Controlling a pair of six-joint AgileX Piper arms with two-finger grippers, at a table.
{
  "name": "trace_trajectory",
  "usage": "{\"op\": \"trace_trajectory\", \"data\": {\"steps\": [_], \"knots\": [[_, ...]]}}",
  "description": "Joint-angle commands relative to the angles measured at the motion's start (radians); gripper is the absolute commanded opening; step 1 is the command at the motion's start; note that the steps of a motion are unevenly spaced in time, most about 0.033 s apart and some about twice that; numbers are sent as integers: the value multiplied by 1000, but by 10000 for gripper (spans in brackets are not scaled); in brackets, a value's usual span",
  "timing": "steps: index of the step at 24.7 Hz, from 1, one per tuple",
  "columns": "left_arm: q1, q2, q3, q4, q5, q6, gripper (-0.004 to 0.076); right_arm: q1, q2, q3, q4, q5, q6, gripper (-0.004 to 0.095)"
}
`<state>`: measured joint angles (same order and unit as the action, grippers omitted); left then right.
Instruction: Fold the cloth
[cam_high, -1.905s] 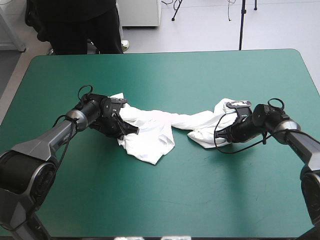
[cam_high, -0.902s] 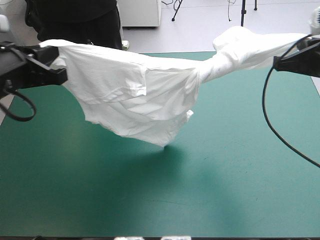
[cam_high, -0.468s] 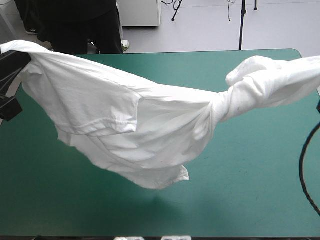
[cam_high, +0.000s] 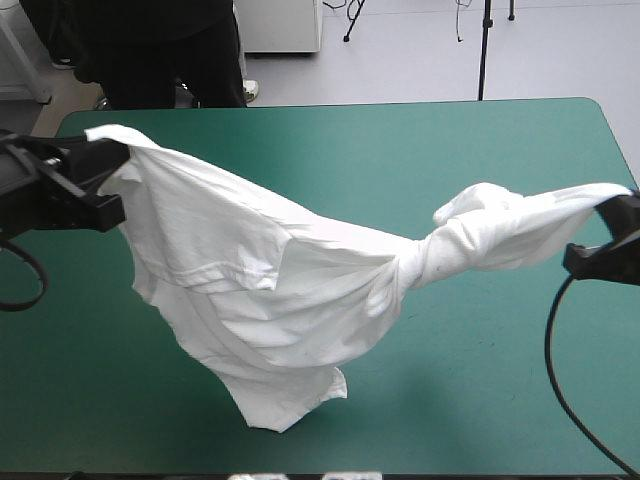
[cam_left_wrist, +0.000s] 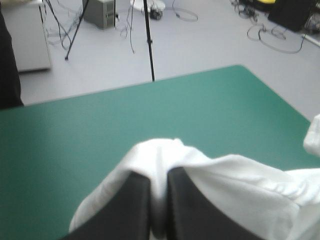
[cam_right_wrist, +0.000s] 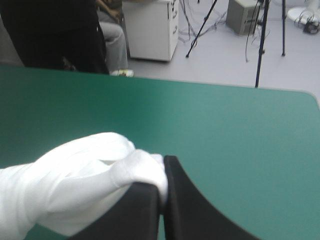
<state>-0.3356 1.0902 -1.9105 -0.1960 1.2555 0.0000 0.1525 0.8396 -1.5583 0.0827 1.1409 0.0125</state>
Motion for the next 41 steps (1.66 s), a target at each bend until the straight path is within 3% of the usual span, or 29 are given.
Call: {"op": "trace_trajectory", "data": {"steps": [1,5,12,15,18,20,23,26,28,30,34,41], "knots": [[-2,14,108,-17,19,-22,-9,-2,16,126,24,-134,-5,-17],[-2,70,226,8,-52,-22,-9,-2,59,267,13,-208,-5,-17],[-2,360,301,101,-390,-22,-9,-2,359,338,-106,-457,-5,-17],[-2,502,301,107,-475,-22,-9,-2,499,335,-131,-518,-5,-17],[-2,589,301,105,-463,-22,-8,-2,586,335,-132,-509,-5,-9],[-2,632,297,98,-455,-12,18,-2,624,335,-132,-491,-13,74],[-2,650,297,89,-447,0,191,-2,646,311,-134,-465,-21,349],[-2,650,293,102,-447,31,434,-2,646,265,-153,-444,-24,626],[-2,650,268,112,-408,31,547,-2,646,218,-190,-401,-3,718],[-2,650,216,147,-313,29,599,-2,646,160,-227,-335,4,729],[-2,646,72,238,-74,29,601,-2,624,24,-272,-186,27,721],[-2,475,33,250,32,17,601,-2,488,-31,-277,-75,30,721]]}}
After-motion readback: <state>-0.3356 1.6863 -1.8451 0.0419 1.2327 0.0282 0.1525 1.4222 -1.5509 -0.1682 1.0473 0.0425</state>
